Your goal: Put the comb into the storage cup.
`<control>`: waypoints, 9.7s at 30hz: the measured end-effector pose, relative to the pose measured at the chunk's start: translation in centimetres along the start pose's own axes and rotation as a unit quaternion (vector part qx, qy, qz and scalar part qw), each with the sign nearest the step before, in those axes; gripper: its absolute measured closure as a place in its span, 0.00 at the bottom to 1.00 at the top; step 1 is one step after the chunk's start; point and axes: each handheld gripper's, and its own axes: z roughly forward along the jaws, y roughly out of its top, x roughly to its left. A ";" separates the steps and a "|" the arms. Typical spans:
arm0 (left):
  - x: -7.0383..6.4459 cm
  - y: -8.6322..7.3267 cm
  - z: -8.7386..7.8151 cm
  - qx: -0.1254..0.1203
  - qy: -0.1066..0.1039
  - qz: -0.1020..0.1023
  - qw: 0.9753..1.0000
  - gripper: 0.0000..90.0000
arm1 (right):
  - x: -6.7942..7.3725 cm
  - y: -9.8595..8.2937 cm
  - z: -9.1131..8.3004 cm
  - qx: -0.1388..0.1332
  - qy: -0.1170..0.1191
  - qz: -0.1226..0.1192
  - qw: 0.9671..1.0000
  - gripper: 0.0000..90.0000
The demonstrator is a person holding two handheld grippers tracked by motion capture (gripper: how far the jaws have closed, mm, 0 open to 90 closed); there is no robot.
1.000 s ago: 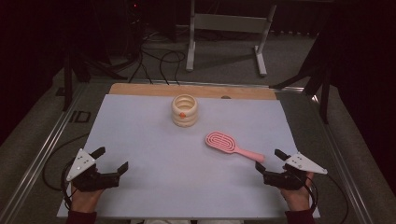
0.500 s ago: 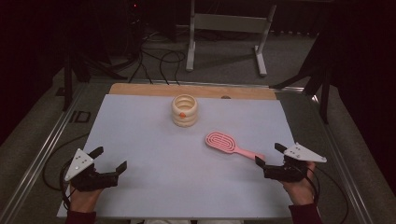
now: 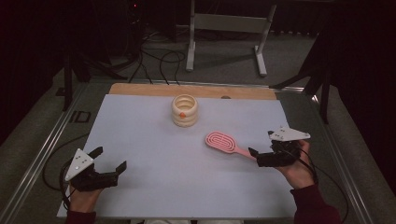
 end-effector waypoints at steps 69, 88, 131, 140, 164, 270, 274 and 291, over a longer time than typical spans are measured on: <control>0.2 -0.3 0.4 0.011 -0.004 -0.001 1.000 0.00 | -0.1 0.9 13.8 0.268 0.095 -0.128 0.950 0.20; 0.0 -0.3 0.5 0.013 -0.006 -0.001 1.000 0.00 | -0.1 -0.2 14.8 0.296 0.157 -0.106 0.936 0.58; -0.1 -0.4 0.7 0.021 -0.004 0.001 1.000 0.00 | 0.3 -0.1 14.6 0.316 0.143 -0.083 0.934 0.77; -0.1 -0.5 0.8 0.025 -0.003 0.001 1.000 0.00 | 0.1 -0.7 14.0 0.290 0.141 -0.050 0.945 0.78; -0.2 -0.5 1.1 0.038 0.006 -0.001 0.999 0.00 | 0.7 -0.2 11.7 0.195 0.147 -0.012 0.970 0.79; -8.1 11.5 11.4 0.036 -0.172 0.037 0.984 0.00 | 7.6 4.7 8.7 -0.128 0.173 0.051 0.975 0.88; -8.4 11.6 12.1 0.034 -0.178 0.029 0.983 0.00 | 8.0 4.6 8.8 -0.132 0.180 0.046 0.974 0.88; -8.1 11.3 13.9 0.016 -0.235 -0.023 0.972 0.01 | 8.2 5.0 8.1 -0.169 0.224 0.069 0.957 0.88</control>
